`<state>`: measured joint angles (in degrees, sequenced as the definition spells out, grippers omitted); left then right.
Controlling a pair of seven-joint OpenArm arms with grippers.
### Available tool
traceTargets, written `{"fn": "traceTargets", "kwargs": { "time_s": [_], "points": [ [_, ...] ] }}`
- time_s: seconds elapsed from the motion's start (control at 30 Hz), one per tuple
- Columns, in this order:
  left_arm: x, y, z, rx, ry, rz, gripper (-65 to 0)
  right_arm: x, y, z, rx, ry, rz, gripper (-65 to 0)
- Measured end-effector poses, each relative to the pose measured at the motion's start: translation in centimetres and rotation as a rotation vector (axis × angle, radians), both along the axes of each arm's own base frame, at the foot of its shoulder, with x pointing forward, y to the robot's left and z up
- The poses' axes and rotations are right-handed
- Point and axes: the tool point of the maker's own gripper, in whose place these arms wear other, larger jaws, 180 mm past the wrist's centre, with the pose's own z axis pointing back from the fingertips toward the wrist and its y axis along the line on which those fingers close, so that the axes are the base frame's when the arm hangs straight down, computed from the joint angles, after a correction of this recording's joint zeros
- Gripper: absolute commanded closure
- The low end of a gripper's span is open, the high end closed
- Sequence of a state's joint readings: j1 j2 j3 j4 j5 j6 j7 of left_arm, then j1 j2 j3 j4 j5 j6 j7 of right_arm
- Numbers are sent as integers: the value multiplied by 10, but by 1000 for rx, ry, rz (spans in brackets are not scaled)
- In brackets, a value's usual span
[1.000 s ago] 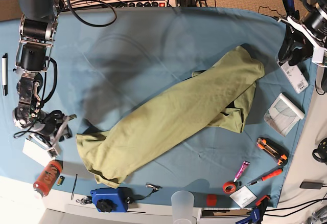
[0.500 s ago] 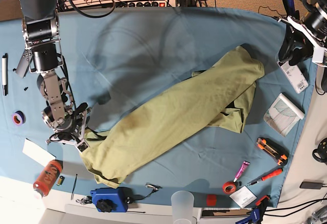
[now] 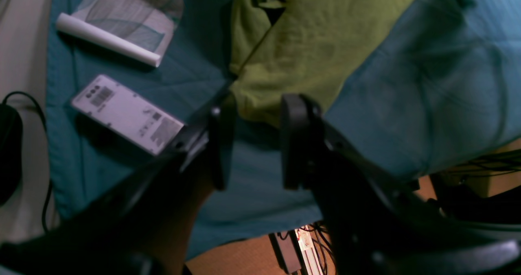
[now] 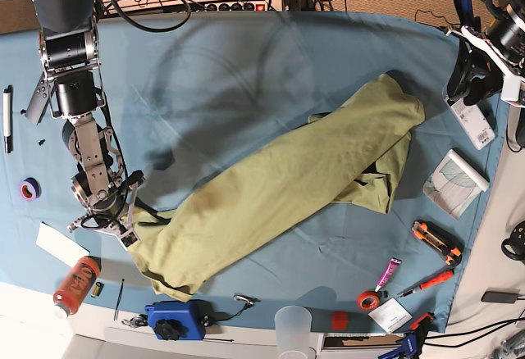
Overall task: Layout the t-shirt on the table in an organized manner, then fold the t-shirt properly
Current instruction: 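Release the shirt with the right gripper and grasp its hem again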
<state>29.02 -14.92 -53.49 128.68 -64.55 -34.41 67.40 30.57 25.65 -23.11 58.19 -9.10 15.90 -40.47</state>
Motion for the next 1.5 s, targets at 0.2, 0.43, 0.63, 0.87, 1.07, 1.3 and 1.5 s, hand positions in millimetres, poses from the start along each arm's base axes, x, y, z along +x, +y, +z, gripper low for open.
{"fn": "traceTargets", "kwargs": {
  "time_s": [0.2, 0.43, 0.63, 0.87, 1.07, 1.3, 1.5],
  "points": [
    [0, 0, 0, 0, 0, 0, -207, -11, 14, -2, 0, 115, 60, -105],
    [0, 0, 0, 0, 0, 0, -207, -11, 36, 4, 70, 124, 116, -187],
    [0, 0, 0, 0, 0, 0, -207, -6, 42, 7, 89, 93, 142, -187],
    [0, 0, 0, 0, 0, 0, -207, -9, 44, 5, 82, 117, 164, -187],
    [0, 0, 0, 0, 0, 0, -207, -13, 33, -14, 85, 142, 161, -187],
    [0, 0, 0, 0, 0, 0, -207, -11, 28, -20, 71, 132, 175, -186],
    [0, 0, 0, 0, 0, 0, -207, -8, 29, -22, 91, 100, 178, -186]
  ]
}}
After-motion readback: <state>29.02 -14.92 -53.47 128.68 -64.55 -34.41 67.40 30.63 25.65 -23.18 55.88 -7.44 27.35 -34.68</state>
